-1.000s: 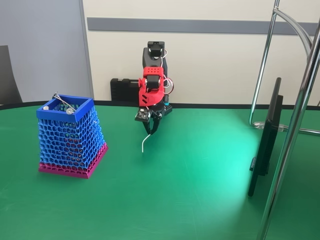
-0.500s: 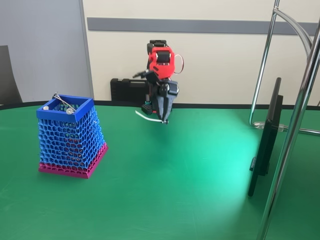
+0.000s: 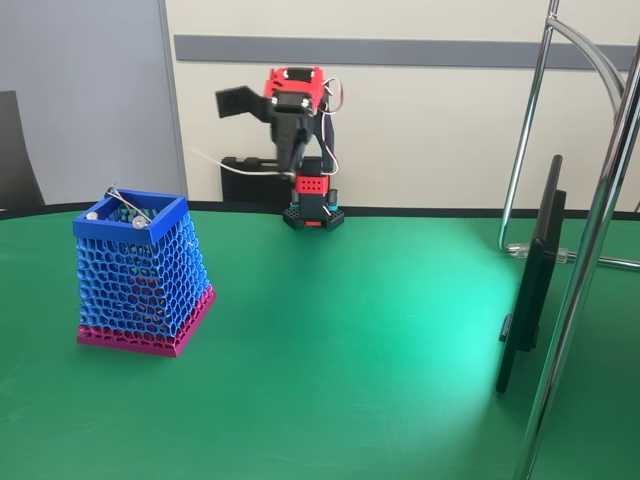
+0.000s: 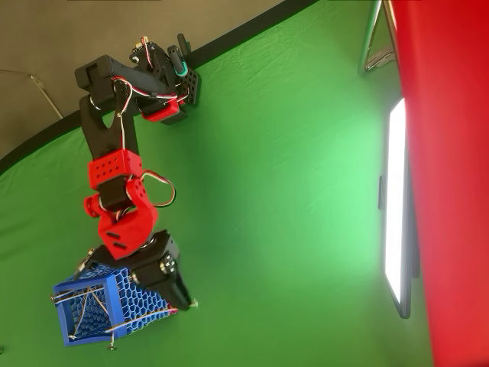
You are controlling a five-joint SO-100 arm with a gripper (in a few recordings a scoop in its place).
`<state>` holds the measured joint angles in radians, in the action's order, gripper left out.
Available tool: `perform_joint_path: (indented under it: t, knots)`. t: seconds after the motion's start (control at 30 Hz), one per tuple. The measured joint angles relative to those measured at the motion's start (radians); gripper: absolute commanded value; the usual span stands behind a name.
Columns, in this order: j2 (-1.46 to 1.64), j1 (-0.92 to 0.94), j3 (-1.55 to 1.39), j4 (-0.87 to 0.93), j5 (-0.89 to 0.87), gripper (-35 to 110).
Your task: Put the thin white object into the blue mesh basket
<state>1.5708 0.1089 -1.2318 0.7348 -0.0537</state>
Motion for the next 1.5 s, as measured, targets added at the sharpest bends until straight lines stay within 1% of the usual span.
perform_joint_path:
  t: [0.27, 0.4, 0.43, 0.5, 0.6, 0.73, 0.9, 1.07, 1.2, 1.5]
  knots:
    - [-0.08, 0.121, 0.063, -0.123, -0.319, 0]
    - [-0.103, 0.175, 0.081, -0.14, -0.453, 0]
    - [-0.109, 0.184, 0.081, -0.147, -0.523, 0]
    - [-0.121, 0.207, 0.081, -0.158, -0.589, 0]
    - [-0.143, 0.258, 0.081, -0.176, -0.75, 0]
    - [-0.179, 0.296, 0.081, -0.179, -0.861, 0]
    - [-0.213, 0.344, 0.081, -0.199, -0.927, 0]
    - [-0.212, 0.397, 0.075, -0.216, -0.95, 1]
    - [-0.21, 0.443, 0.054, -0.219, -0.946, 9]
    - [-0.095, 0.534, -0.101, -0.287, -0.871, 20]
